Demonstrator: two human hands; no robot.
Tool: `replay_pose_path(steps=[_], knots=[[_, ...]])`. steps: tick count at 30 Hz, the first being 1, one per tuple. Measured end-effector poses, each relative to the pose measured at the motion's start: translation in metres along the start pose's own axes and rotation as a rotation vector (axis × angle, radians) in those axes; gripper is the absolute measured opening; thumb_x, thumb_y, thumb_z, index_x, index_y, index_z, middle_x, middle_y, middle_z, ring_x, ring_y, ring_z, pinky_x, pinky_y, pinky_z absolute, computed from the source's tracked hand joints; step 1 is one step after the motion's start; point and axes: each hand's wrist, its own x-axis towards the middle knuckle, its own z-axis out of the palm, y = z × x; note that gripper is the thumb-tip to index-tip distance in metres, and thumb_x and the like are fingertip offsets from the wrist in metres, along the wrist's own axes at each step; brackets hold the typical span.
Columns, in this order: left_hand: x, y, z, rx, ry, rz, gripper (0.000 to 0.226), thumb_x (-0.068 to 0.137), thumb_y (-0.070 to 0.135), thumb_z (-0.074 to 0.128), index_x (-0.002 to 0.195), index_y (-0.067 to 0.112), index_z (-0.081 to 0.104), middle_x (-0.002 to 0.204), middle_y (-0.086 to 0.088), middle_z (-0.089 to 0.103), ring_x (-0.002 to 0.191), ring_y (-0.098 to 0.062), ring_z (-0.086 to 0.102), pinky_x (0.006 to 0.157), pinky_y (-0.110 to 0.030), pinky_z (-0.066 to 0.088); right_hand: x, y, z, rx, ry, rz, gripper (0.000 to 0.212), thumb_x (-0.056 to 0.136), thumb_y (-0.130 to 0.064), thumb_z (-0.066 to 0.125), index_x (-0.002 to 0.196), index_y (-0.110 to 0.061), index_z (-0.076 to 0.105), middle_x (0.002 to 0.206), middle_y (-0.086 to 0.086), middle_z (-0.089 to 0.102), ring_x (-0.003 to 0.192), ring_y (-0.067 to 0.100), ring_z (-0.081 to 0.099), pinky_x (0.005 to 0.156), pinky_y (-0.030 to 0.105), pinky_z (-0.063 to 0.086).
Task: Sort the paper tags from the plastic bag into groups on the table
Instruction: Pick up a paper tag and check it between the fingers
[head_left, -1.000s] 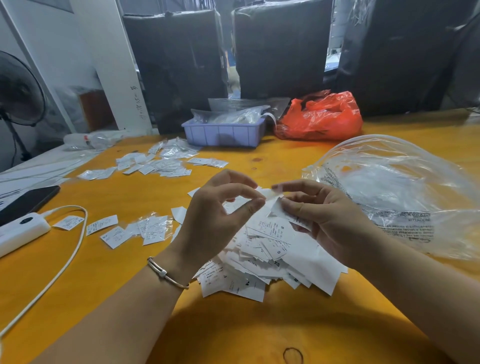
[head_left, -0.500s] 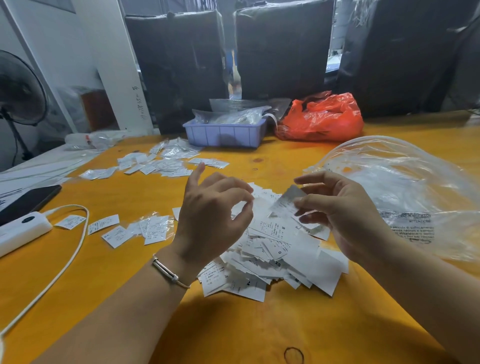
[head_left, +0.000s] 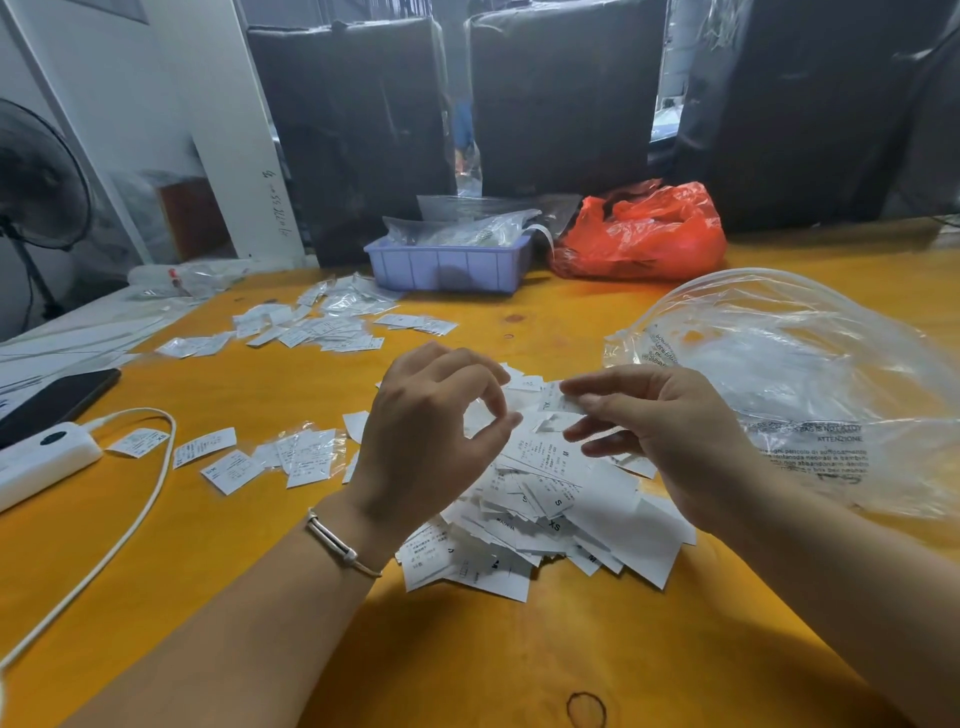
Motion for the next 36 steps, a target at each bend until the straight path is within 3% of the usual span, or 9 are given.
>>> replay_pose_path(steps=[3, 7, 14, 17, 20, 23, 26, 30, 36], knots=[[-0.001, 0.003, 0.001, -0.036, -0.017, 0.005, 0.019, 0.079, 0.019, 0.082, 0.073, 0.012, 0.065, 0.106, -0.003, 0.075, 0.101, -0.019, 0.069, 0.102, -0.045, 0.046, -0.002, 0.001, 0.001, -0.118, -0.015, -0.044, 0.012, 0.083, -0.017, 0.072, 0.092, -0.010, 0.076, 0.076, 0.005, 0.075, 0.070, 0.015, 0.070, 0.057, 0.020, 0.054], [-0.001, 0.008, 0.002, -0.052, -0.060, 0.075, 0.019, 0.081, 0.019, 0.079, 0.074, 0.011, 0.063, 0.112, -0.004, 0.073, 0.107, -0.019, 0.067, 0.105, -0.044, 0.044, -0.005, -0.001, 0.008, -0.184, -0.108, -0.054, 0.038, 0.071, -0.047, 0.069, 0.081, -0.012, 0.078, 0.075, 0.006, 0.074, 0.065, 0.012, 0.065, 0.054, 0.019, 0.050], [-0.002, 0.011, 0.003, -0.116, -0.135, 0.126, 0.022, 0.082, 0.026, 0.079, 0.084, 0.011, 0.063, 0.123, -0.005, 0.065, 0.100, -0.023, 0.066, 0.075, -0.044, 0.056, -0.002, 0.000, 0.002, -0.135, -0.134, -0.026, 0.012, 0.082, -0.018, 0.071, 0.076, -0.009, 0.077, 0.071, 0.011, 0.072, 0.060, 0.013, 0.061, 0.054, 0.020, 0.047], [-0.001, 0.008, 0.001, -0.145, -0.146, 0.113, 0.046, 0.076, 0.035, 0.083, 0.110, 0.010, 0.062, 0.125, -0.006, 0.060, 0.090, -0.017, 0.066, 0.064, -0.040, 0.057, -0.001, 0.001, 0.000, -0.080, -0.108, -0.007, 0.009, 0.081, -0.014, 0.071, 0.075, -0.011, 0.077, 0.071, 0.008, 0.072, 0.060, 0.013, 0.062, 0.053, 0.019, 0.046], [-0.001, 0.007, -0.001, -0.167, -0.173, 0.090, 0.065, 0.076, 0.048, 0.078, 0.131, 0.017, 0.060, 0.128, -0.007, 0.058, 0.094, -0.015, 0.066, 0.068, -0.041, 0.059, 0.001, 0.000, -0.004, -0.002, -0.130, 0.011, 0.009, 0.082, -0.012, 0.071, 0.076, -0.011, 0.078, 0.074, 0.007, 0.073, 0.061, 0.012, 0.063, 0.053, 0.018, 0.048], [-0.002, 0.007, -0.004, -0.204, -0.157, 0.019, 0.063, 0.077, 0.054, 0.074, 0.129, 0.019, 0.064, 0.127, -0.004, 0.059, 0.094, -0.010, 0.066, 0.073, -0.034, 0.059, 0.001, -0.003, -0.005, 0.008, -0.184, -0.021, 0.014, 0.078, -0.021, 0.071, 0.081, -0.010, 0.078, 0.075, 0.007, 0.073, 0.061, 0.013, 0.061, 0.054, 0.018, 0.048], [0.001, 0.008, -0.005, -0.404, -0.123, -0.104, 0.055, 0.075, 0.047, 0.072, 0.123, 0.019, 0.067, 0.118, -0.001, 0.061, 0.085, -0.008, 0.067, 0.070, -0.022, 0.057, 0.001, -0.004, -0.007, -0.033, -0.211, -0.061, 0.017, 0.076, -0.025, 0.071, 0.082, -0.011, 0.078, 0.073, 0.006, 0.072, 0.062, 0.012, 0.060, 0.054, 0.018, 0.047], [0.004, 0.009, -0.008, -0.850, -0.106, -0.381, 0.039, 0.079, 0.021, 0.074, 0.117, 0.013, 0.069, 0.092, -0.006, 0.073, 0.069, -0.014, 0.068, 0.062, -0.020, 0.053, 0.001, -0.004, -0.008, -0.040, -0.221, -0.082, 0.016, 0.075, -0.025, 0.071, 0.081, -0.012, 0.078, 0.073, 0.008, 0.072, 0.061, 0.013, 0.060, 0.054, 0.019, 0.047], [0.004, 0.006, -0.006, -0.957, -0.068, -0.516, 0.032, 0.080, 0.019, 0.069, 0.111, 0.012, 0.070, 0.078, -0.009, 0.074, 0.060, -0.017, 0.067, 0.056, -0.023, 0.051, 0.002, -0.003, -0.006, 0.034, -0.225, -0.047, 0.018, 0.072, -0.025, 0.070, 0.076, -0.010, 0.077, 0.070, 0.007, 0.071, 0.059, 0.012, 0.059, 0.051, 0.018, 0.046]])
